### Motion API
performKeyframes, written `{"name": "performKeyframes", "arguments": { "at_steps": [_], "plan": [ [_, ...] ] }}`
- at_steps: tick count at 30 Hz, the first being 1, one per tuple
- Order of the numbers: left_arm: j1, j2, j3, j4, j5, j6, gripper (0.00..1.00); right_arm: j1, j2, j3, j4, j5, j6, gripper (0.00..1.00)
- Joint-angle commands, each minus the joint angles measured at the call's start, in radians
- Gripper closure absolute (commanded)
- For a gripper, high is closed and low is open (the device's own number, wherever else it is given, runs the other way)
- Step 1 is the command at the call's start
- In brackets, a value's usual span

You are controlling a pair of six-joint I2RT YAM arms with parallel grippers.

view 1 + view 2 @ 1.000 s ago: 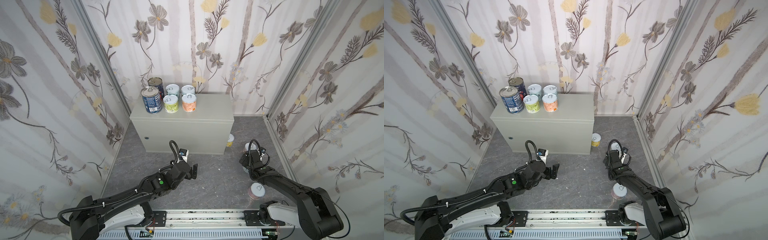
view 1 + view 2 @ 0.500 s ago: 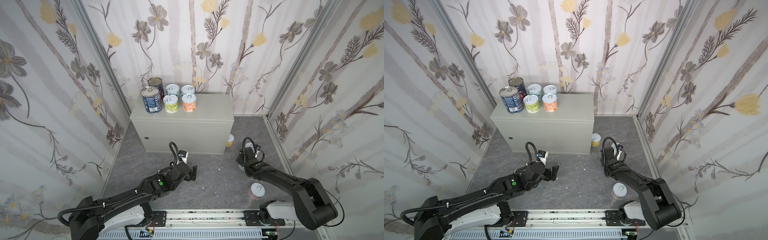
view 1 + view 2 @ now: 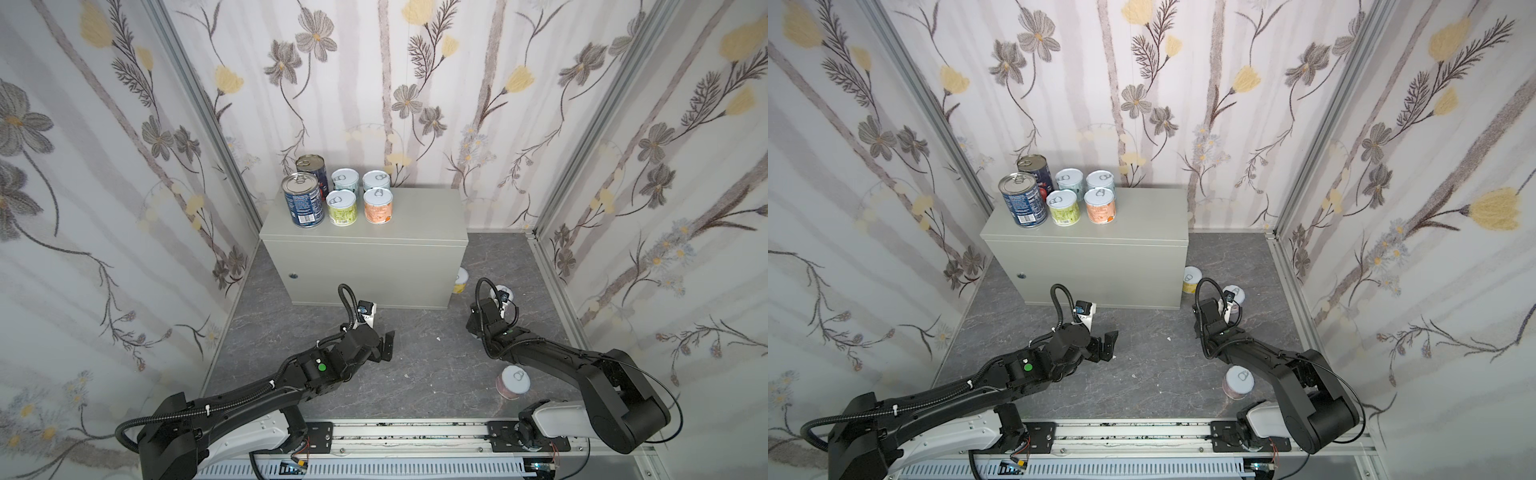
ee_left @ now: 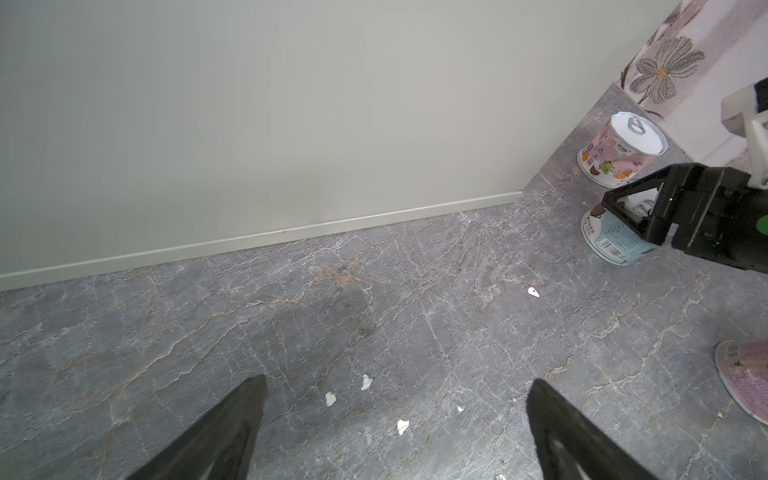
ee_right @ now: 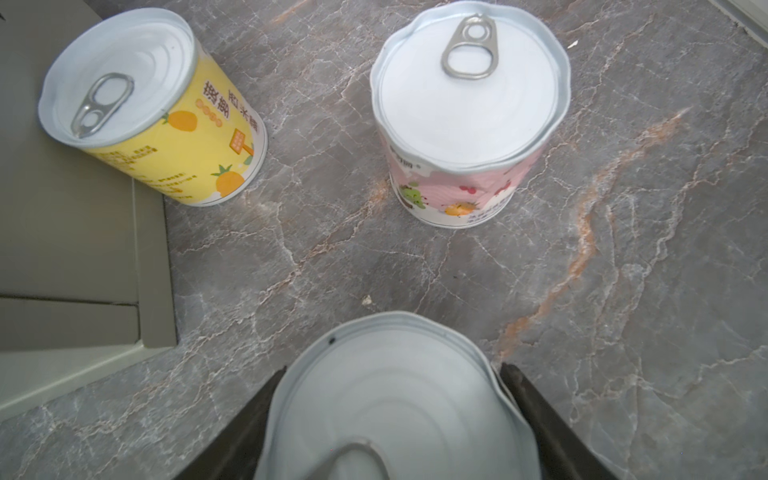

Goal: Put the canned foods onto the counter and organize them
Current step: 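Lift the teal can and draw it toward the robot with the right gripper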

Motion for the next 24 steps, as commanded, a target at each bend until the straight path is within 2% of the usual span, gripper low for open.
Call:
{"name": "performKeyframes", "arguments": {
  "at_steps": [1, 7, 15, 24],
  "plan": [
    [0.001, 0.005, 0.007, 0.022, -0.015, -0.018, 0.0, 0.027, -0.01, -0.013, 0.055, 0.025, -0.004, 0.35],
    [0.0, 0.003, 0.011, 0.015, -0.026, -0.026, 0.0, 0.094, -0.011, -0.021, 0.07, 0.042, -0.011, 0.36],
    [0.006, -0.023, 0.033, -0.015, -0.06, -0.032, 0.0, 0.212, -0.013, -0.026, 0.113, -0.042, -0.077, 0.39],
    [0.079, -0.03, 0.053, -0.019, -0.027, -0.039, 0.0, 0.377, 0.0, -0.038, 0.269, -0.097, -0.195, 0.37]
  ]
}}
